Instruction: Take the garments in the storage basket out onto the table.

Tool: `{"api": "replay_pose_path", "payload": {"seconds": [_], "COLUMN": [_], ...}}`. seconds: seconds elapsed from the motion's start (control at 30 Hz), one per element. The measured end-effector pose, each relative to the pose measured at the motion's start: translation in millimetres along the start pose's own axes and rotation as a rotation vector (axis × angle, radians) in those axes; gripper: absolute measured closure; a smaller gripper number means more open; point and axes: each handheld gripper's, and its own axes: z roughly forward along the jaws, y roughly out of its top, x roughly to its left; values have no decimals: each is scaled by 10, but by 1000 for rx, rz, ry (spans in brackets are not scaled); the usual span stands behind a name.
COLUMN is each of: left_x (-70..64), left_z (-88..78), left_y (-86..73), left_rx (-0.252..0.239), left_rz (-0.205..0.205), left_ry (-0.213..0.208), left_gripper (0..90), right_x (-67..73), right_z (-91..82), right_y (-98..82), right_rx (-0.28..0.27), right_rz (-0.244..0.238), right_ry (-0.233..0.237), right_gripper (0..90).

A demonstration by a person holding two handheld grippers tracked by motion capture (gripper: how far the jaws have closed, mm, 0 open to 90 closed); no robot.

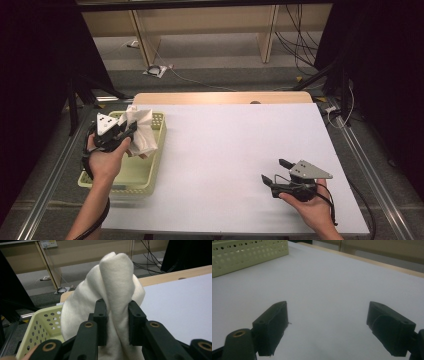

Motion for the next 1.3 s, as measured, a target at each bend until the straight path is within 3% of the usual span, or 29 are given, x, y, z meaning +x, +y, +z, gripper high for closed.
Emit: {"api": "replay_pose_path", "payload": {"seconds": [1.3], "left_x": [-168], "left_z": [-42], "left_y": [45], "left_rx": [-17], "left_rz": [30], "left_ry": [-43], "left_gripper": [730], "right_x": [1], "right_z": [-3], "right_y": [-1], "right_rx": [0], "right_rz": [1], "right_ry": [0], "right_gripper": [184]}}
